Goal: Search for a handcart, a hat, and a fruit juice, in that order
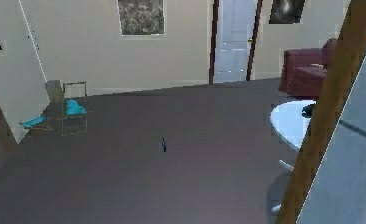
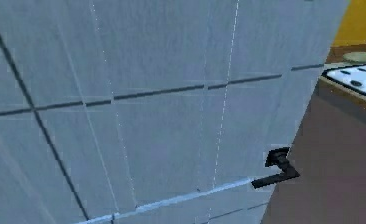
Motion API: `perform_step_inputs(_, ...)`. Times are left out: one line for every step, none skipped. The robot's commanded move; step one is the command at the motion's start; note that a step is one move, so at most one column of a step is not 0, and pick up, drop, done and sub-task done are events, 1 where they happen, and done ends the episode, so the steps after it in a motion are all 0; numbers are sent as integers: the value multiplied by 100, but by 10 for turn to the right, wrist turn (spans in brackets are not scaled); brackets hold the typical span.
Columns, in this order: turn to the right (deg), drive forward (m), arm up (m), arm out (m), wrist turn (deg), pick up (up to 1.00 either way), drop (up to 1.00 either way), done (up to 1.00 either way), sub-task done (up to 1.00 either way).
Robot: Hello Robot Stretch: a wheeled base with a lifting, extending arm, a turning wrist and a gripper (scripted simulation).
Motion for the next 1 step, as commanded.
perform_step_inputs(0,5,0,0,0,0,0,0,0)
